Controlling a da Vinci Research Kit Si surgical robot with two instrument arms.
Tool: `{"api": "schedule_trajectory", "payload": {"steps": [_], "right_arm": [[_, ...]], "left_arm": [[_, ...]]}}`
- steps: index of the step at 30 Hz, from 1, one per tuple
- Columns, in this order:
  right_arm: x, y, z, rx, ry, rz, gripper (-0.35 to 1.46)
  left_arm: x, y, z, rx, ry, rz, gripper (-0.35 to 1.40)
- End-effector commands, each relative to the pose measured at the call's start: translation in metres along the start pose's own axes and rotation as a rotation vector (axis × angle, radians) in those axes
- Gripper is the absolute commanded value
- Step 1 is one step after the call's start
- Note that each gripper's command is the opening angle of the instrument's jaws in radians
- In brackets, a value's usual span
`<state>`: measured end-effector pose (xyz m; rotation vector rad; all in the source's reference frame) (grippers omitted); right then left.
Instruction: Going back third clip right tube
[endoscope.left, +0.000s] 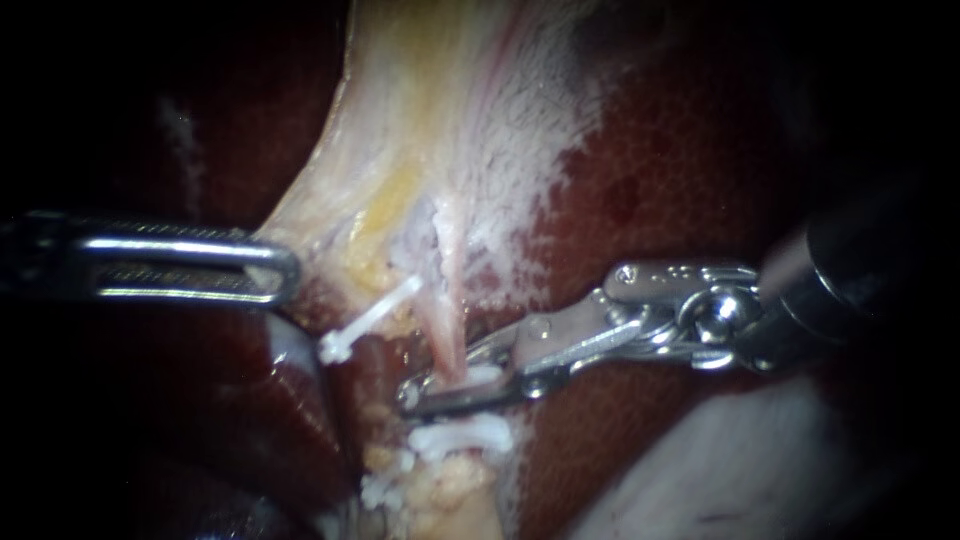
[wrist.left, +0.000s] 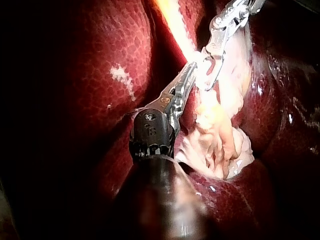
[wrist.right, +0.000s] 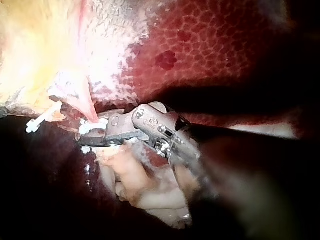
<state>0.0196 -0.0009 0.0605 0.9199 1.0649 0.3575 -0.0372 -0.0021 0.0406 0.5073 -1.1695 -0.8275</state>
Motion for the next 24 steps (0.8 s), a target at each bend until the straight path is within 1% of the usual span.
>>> {"api": "schedule_trajectory", "payload": {"steps": [1, 5, 9, 16, 24], "right_arm": [[0.0000, 0.0001, -0.0001, -0.002, 0.007, -0.012, 0.33], [0.0002, 0.0002, -0.0003, -0.024, 0.024, -0.059, 0.48], [0.0003, 0.0002, -0.0005, -0.031, 0.026, -0.110, 0.52], [0.0009, 0.0004, -0.0020, -0.096, 0.050, -0.195, 0.59], [-0.0008, -0.0005, -0.0053, -0.119, 0.056, -0.230, 0.59]], "left_arm": [[0.0000, 0.0000, 0.0000, 0.000, 0.000, 0.000, -0.35], [0.0000, 0.0000, 0.0000, 0.000, 0.000, 0.000, -0.35], [0.0000, 0.0000, 0.0000, 0.001, 0.000, 0.000, -0.35], [0.0000, 0.0000, -0.0001, 0.001, 0.000, 0.000, -0.35], [0.0001, 0.0003, -0.0002, 0.002, 0.000, 0.000, -0.35]]}}
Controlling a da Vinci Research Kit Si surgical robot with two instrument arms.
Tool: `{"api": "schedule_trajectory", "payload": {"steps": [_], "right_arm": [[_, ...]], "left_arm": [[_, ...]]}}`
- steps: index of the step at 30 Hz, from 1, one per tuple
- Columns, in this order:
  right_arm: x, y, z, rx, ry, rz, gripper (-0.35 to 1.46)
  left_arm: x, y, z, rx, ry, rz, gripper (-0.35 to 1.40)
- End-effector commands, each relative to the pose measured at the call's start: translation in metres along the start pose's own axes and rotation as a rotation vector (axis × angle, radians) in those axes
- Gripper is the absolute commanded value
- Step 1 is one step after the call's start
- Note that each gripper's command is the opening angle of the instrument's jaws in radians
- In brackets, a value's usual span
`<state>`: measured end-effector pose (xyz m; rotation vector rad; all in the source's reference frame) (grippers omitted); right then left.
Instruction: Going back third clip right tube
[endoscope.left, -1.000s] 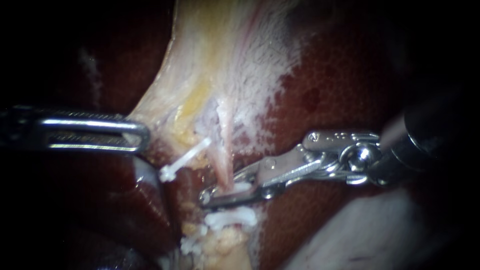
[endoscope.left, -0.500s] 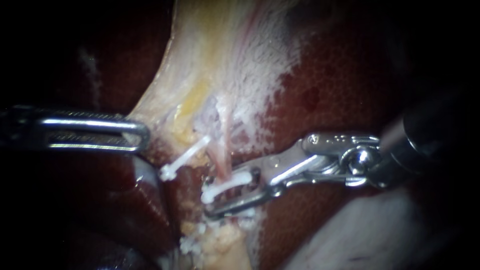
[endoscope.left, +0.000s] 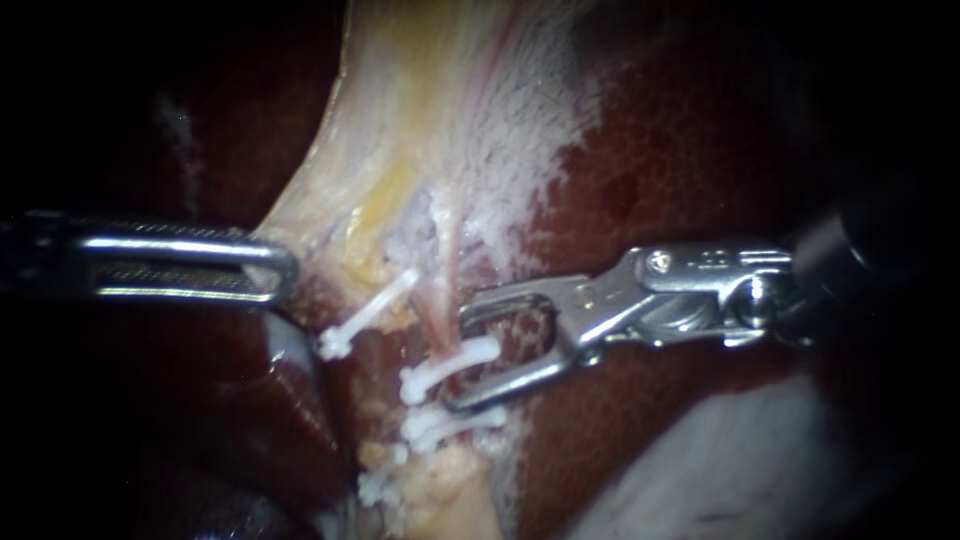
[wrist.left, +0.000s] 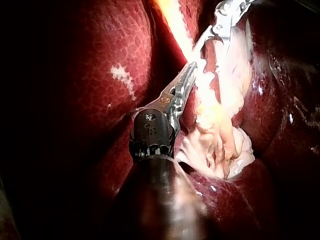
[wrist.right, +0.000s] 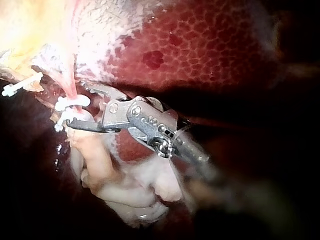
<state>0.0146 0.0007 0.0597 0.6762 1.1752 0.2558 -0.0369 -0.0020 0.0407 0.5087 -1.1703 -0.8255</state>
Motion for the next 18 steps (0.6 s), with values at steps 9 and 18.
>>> {"api": "schedule_trajectory", "payload": {"steps": [9, 18], "right_arm": [[0.0009, -0.0006, -0.0051, -0.079, 0.014, -0.028, 0.60], [0.0015, -0.0009, -0.0072, -0.087, 0.015, -0.035, 0.60]], "left_arm": [[0.0002, 0.0004, 0.0000, 0.001, 0.000, 0.000, -0.35], [0.0004, 0.0007, 0.0000, 0.001, 0.000, 0.001, -0.35]]}}
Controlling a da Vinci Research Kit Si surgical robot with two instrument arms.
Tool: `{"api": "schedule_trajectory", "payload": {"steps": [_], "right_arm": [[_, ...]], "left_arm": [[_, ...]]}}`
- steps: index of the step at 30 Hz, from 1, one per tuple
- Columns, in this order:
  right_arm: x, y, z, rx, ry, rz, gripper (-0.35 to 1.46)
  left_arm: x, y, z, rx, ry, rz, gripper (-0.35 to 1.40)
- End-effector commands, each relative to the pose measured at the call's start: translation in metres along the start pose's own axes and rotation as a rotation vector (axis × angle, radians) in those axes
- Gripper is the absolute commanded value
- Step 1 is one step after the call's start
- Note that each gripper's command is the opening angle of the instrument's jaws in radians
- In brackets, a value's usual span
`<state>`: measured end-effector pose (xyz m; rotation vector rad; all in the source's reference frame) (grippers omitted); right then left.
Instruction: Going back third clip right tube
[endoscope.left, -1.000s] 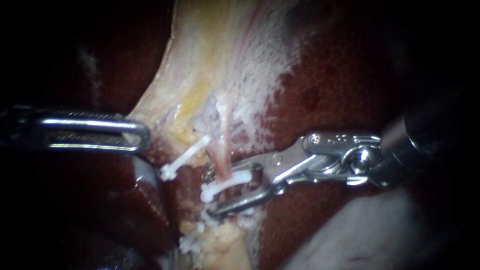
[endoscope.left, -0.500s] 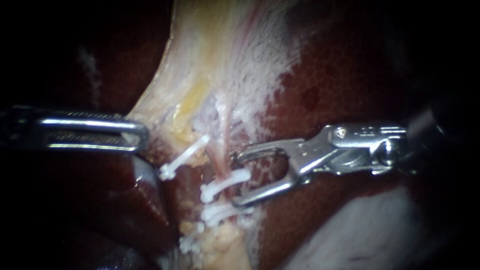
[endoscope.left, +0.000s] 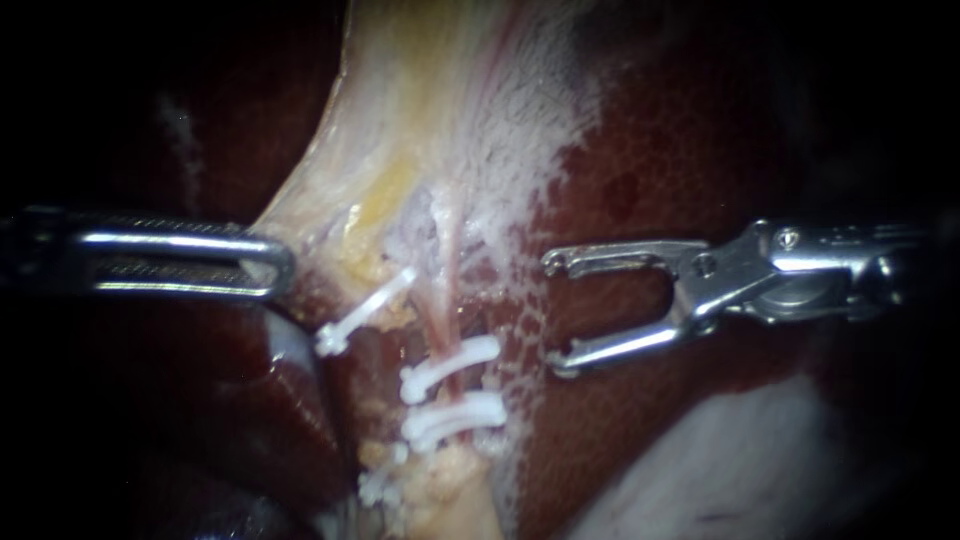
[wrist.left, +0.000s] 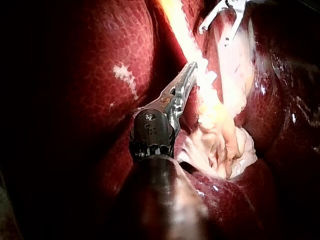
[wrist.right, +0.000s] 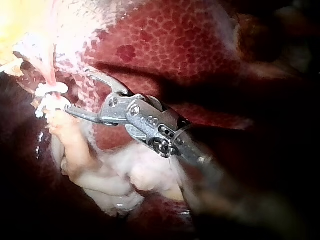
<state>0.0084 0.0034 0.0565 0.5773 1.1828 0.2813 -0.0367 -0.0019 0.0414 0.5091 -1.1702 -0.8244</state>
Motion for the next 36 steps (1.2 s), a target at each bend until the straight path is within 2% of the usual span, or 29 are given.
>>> {"api": "schedule_trajectory", "payload": {"steps": [1, 9, 12, 18, 25, 36], "right_arm": [[-0.0001, -0.0002, -0.0001, 0.005, 0.000, -0.006, 0.60], [-0.0001, -0.0008, -0.0005, 0.012, -0.001, -0.014, 0.60], [-0.0002, -0.0009, -0.0004, 0.015, -0.001, -0.014, 0.60], [-0.0003, -0.0011, -0.0005, 0.019, -0.002, -0.015, 0.60], [-0.0002, -0.0014, -0.0005, 0.020, -0.002, -0.021, 0.60], [-0.0002, -0.0014, -0.0005, 0.020, -0.002, -0.022, 0.60]], "left_arm": [[0.0001, 0.0002, 0.0000, -0.002, -0.001, 0.001, -0.35], [0.0015, 0.0025, 0.0003, -0.010, -0.003, 0.007, -0.35], [0.0028, 0.0031, 0.0012, -0.014, -0.008, 0.014, -0.35], [0.0057, 0.0041, 0.0036, -0.028, 0.012, 0.002, -0.35], [0.0075, 0.0040, 0.0056, -0.011, 0.033, -0.011, -0.35], [0.0076, 0.0039, 0.0057, -0.008, 0.033, -0.010, -0.35]]}}
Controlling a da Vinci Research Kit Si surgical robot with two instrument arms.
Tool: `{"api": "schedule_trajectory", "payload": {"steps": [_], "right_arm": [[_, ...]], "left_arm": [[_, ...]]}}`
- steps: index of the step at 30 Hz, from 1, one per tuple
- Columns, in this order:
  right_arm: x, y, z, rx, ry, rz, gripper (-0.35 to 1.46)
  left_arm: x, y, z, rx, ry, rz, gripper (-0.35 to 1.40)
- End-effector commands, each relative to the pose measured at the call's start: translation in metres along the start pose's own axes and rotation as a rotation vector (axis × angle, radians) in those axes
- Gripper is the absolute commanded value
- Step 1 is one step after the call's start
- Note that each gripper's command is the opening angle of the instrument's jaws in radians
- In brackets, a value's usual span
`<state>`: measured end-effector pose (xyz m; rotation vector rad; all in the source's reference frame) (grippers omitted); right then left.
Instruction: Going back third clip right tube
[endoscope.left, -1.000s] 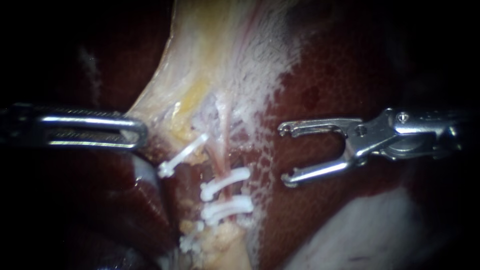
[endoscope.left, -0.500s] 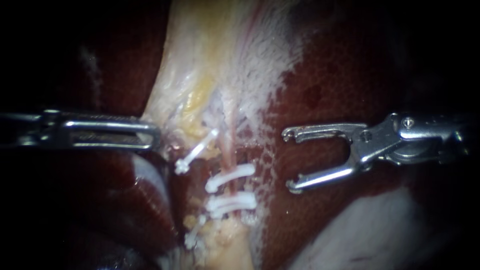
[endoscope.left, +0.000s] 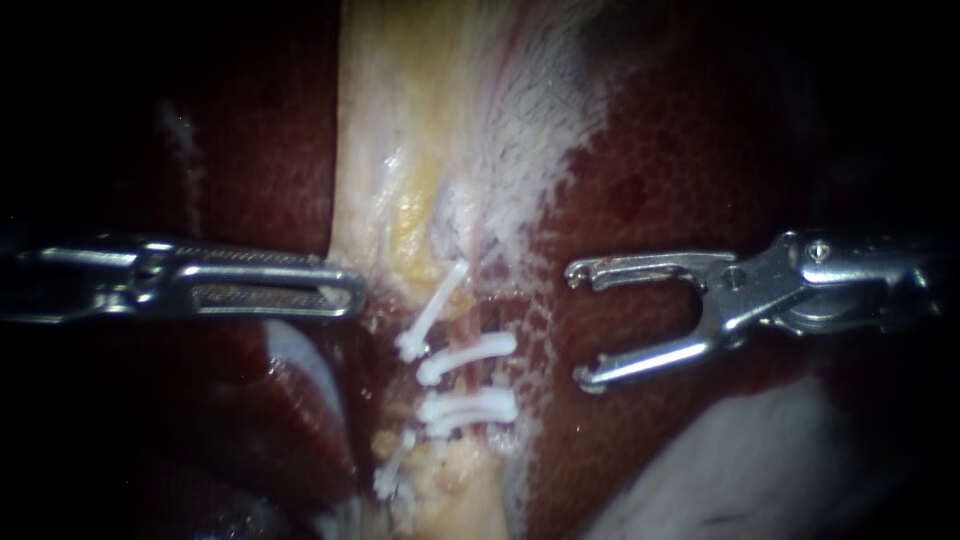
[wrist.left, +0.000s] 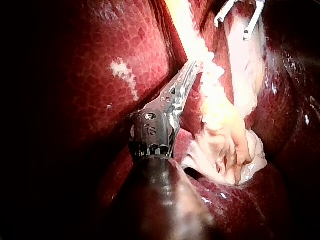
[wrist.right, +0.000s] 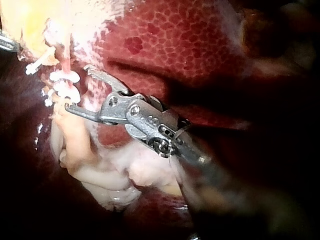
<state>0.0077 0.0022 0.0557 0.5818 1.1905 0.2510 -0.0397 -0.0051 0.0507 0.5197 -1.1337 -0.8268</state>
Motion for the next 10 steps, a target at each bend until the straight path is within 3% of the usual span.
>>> {"api": "schedule_trajectory", "payload": {"steps": [1, 10], "right_arm": [[0.0000, 0.0000, -0.0001, 0.000, 0.000, 0.000, 0.60], [-0.0001, 0.0000, -0.0002, 0.001, 0.000, -0.001, 0.60]], "left_arm": [[0.0000, 0.0000, 0.0000, 0.001, 0.000, 0.000, -0.35], [0.0000, 0.0000, 0.0000, 0.001, 0.000, 0.000, -0.35]]}}
